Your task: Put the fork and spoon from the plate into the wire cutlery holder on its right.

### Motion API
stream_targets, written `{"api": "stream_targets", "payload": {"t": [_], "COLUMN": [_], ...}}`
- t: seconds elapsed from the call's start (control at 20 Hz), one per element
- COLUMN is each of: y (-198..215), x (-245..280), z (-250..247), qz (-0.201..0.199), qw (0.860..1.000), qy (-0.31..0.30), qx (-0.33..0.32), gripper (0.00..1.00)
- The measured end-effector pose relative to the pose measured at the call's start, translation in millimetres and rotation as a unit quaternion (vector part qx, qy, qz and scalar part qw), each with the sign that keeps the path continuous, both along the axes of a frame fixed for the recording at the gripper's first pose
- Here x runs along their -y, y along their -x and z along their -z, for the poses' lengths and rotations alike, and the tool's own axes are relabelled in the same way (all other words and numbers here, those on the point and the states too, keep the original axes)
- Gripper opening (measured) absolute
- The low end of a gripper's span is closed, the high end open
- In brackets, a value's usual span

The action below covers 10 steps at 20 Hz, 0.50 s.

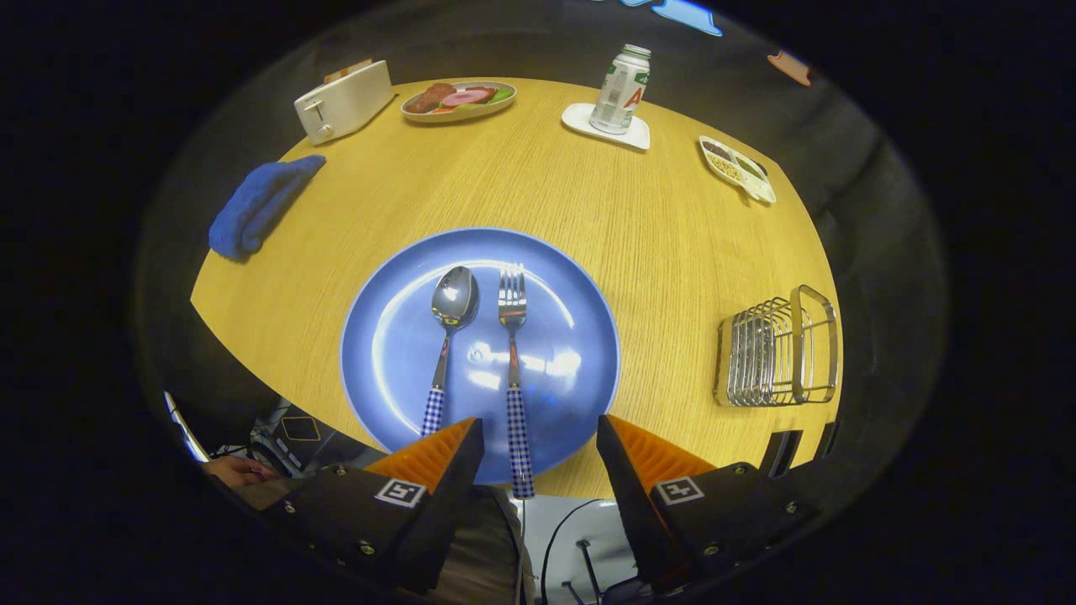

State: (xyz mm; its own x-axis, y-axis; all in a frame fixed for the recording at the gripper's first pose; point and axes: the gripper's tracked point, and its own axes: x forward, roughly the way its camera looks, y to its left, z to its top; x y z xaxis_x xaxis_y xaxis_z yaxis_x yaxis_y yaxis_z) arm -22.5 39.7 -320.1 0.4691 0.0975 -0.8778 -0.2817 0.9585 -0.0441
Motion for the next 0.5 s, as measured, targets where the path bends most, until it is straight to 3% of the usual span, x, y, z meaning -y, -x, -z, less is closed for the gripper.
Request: {"api": "stream_targets", "payload": {"t": [0.05, 0.1, 0.3, 0.35, 0.45, 0.5], "y": [3, 7, 6, 4, 0, 1], "x": [0, -4, -10, -11, -10, -11], "z": [-2, 4, 13, -6, 31, 30], "qz": [-0.003, -0.008, -0.019, -0.023, -0.025, -0.021], "qw": [1.0, 1.0, 0.999, 0.998, 0.997, 0.997], "qy": [0.005, 0.002, 0.011, 0.022, 0.026, 0.025], "qx": [-0.01, -0.024, -0.044, -0.049, -0.061, -0.072], "gripper": [0.81, 0.6, 0.58, 0.58, 0.14, 0.13]}}
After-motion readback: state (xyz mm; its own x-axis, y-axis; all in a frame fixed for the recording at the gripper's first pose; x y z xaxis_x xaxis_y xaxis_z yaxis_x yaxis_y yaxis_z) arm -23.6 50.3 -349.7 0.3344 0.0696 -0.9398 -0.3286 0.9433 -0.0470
